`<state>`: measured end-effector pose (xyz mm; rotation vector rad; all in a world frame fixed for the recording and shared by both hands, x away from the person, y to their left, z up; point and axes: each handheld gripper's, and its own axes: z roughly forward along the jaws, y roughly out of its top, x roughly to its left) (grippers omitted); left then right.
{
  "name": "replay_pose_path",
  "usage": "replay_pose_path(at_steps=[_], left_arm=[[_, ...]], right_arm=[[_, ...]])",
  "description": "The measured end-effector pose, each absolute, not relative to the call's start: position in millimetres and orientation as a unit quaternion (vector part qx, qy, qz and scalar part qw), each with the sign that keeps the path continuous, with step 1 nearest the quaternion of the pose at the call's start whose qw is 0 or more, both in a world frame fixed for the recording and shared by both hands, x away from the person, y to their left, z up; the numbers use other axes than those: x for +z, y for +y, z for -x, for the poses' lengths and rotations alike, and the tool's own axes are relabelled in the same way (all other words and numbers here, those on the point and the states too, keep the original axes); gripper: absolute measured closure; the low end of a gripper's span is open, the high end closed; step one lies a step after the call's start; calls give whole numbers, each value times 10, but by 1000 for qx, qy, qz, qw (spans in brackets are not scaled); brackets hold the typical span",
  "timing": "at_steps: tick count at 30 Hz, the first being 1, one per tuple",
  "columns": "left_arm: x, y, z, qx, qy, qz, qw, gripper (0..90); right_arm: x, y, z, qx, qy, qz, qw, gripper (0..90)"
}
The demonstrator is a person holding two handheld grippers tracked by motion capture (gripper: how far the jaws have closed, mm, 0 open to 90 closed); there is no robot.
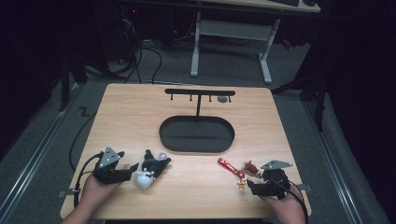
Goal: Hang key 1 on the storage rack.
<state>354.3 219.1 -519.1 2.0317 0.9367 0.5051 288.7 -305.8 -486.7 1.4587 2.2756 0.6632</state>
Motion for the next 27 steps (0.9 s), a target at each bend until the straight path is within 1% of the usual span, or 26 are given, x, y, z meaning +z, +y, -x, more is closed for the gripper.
replay_pose_path(at_steps=[3, 6, 11, 21, 23, 25, 27], left_arm=[[-5190, 2183, -3536, 200, 370, -808, 412, 250], [-5186, 2173, -3532, 201, 368, -809, 412, 250], [-5191, 2152, -3529, 200, 364, -812, 409, 250], [-5199, 2140, -3538, 198, 362, -816, 406, 253], [-5197, 2135, -3531, 198, 362, -815, 406, 253], [-5196, 2137, -3528, 199, 361, -816, 406, 253], [-5196, 2140, -3528, 199, 361, -816, 405, 254]], right_arm=[[-4847, -3036, -2940, 207, 817, -510, 172, 217], [-4845, -3011, -2980, 187, 827, -506, 160, 223], [-4793, -2958, -3092, 152, 845, -488, 154, 259], [-4700, -2902, -3328, 129, 862, -471, 134, 300], [-4679, -2903, -3447, 119, 867, -470, 118, 335], [-4673, -2905, -3480, 118, 866, -472, 112, 348], [-4666, -2918, -3561, 115, 867, -476, 95, 411]])
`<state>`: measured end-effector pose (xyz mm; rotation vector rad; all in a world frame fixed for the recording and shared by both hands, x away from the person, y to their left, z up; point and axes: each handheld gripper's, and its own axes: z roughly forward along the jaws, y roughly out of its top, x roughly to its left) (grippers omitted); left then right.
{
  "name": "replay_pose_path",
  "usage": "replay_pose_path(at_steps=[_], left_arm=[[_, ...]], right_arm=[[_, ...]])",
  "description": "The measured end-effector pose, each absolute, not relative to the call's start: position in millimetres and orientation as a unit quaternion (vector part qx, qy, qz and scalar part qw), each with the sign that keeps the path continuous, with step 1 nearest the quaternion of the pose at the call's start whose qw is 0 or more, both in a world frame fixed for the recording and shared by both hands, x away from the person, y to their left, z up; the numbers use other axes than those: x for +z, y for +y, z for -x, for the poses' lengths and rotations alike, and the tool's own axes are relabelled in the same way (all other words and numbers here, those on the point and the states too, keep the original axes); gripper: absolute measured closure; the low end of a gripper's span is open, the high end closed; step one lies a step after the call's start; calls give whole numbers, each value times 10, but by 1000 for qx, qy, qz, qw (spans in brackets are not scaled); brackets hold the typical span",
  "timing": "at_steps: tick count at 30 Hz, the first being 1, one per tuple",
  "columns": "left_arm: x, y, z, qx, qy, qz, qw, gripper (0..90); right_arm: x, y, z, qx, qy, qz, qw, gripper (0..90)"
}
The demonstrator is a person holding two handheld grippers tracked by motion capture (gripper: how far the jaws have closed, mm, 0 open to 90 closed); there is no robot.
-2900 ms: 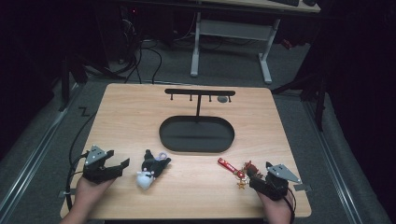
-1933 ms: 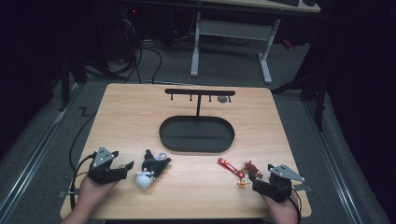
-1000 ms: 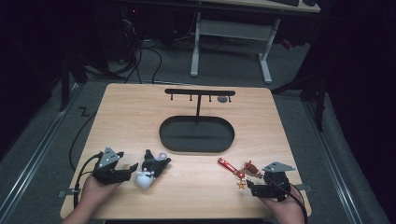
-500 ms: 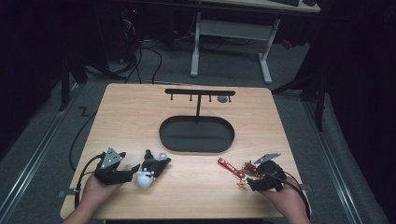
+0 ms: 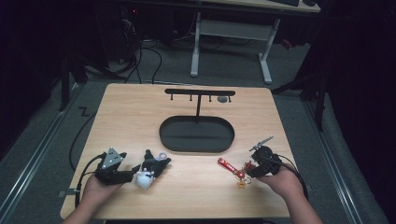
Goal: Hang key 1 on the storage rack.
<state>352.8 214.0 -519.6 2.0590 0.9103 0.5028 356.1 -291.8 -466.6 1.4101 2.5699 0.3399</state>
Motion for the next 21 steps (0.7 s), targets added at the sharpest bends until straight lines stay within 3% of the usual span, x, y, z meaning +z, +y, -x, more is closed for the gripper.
replay_pose_path(at_steps=[12, 21], left_arm=[[-5199, 2139, -3530, 198, 357, -820, 402, 254], [-5210, 2119, -3530, 194, 354, -824, 398, 254]], right_arm=[[-4715, -2971, -3674, 94, 869, -483, 51, 446], [-4779, -3001, -3725, 88, 869, -486, 31, 527]])
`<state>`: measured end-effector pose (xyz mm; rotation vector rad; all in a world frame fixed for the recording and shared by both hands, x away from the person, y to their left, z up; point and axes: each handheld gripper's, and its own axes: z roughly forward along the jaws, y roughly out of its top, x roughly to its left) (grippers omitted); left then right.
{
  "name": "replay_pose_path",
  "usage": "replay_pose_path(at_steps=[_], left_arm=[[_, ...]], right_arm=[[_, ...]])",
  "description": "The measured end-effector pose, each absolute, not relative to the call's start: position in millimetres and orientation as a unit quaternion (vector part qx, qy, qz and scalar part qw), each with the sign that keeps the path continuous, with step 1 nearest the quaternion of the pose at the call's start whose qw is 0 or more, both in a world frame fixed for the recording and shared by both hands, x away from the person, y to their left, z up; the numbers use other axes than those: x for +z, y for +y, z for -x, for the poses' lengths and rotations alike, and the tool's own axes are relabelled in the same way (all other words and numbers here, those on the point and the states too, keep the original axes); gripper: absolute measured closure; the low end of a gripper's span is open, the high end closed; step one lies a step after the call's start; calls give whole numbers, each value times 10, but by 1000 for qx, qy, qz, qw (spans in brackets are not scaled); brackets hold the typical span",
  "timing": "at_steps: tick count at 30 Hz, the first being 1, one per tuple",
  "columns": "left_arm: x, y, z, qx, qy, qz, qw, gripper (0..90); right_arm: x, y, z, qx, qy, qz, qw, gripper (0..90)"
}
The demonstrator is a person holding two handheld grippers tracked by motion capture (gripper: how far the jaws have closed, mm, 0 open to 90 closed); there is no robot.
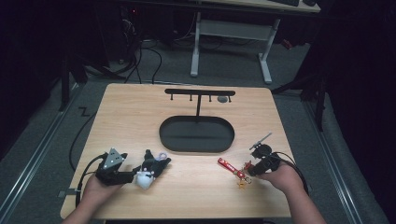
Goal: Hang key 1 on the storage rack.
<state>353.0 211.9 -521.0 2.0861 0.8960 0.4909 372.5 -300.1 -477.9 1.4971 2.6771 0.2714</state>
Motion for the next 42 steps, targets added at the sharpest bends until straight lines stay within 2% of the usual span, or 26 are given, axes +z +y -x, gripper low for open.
replay_pose_path(at_steps=[7, 16, 37, 42], left_arm=[[-5213, 2117, -3533, 192, 353, -825, 398, 254], [-5211, 2115, -3530, 193, 352, -825, 398, 255], [-5224, 2103, -3526, 187, 354, -826, 397, 255], [-5225, 2096, -3516, 192, 348, -824, 404, 259]], right_arm=[[-4822, -2984, -3754, 86, 867, -491, 25, 543], [-4873, -2942, -3771, 74, 875, -477, 25, 618], [-4873, -2827, -3718, 56, 877, -475, 46, 658], [-4729, -2785, -3726, 72, 875, -477, 43, 657]])
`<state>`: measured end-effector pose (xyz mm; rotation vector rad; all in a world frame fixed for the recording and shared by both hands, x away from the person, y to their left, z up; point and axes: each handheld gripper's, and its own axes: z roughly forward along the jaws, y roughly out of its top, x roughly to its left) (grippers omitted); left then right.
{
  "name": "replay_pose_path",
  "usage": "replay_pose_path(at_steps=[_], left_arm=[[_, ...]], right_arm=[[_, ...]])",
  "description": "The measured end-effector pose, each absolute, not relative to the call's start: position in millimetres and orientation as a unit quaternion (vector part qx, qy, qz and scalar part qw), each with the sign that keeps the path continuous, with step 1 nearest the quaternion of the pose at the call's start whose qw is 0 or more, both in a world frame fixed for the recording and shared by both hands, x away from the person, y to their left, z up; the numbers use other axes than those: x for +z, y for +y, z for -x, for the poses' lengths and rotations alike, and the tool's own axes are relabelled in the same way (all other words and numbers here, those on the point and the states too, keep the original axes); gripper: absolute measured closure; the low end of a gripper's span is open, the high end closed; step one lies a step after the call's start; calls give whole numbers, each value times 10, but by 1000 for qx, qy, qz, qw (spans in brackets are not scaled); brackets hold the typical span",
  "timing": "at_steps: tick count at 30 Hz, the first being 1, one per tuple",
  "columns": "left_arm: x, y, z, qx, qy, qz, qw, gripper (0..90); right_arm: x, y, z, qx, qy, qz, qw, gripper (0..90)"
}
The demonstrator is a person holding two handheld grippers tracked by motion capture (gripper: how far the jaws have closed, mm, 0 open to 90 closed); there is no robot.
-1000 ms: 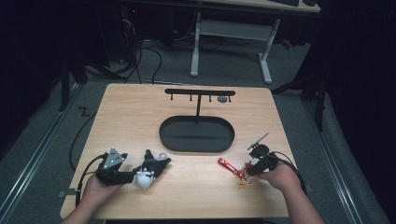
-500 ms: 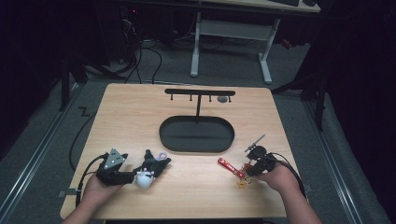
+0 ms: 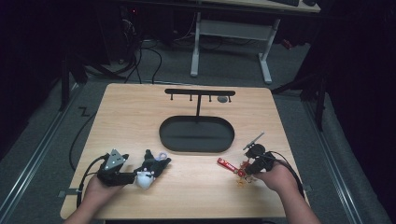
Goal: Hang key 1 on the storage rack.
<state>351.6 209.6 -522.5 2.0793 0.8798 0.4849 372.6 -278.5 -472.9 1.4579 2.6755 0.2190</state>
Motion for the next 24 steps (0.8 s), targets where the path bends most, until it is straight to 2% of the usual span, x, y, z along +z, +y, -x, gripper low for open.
replay_pose_path(at_steps=[17, 24], left_arm=[[-5181, 2173, -3504, 195, 346, -818, 415, 256], [-5180, 2175, -3509, 198, 349, -814, 419, 257]], right_arm=[[-4017, -2587, -3699, 74, 868, -484, 82, 657], [-3772, -2487, -3750, 86, 869, -480, 81, 657]])
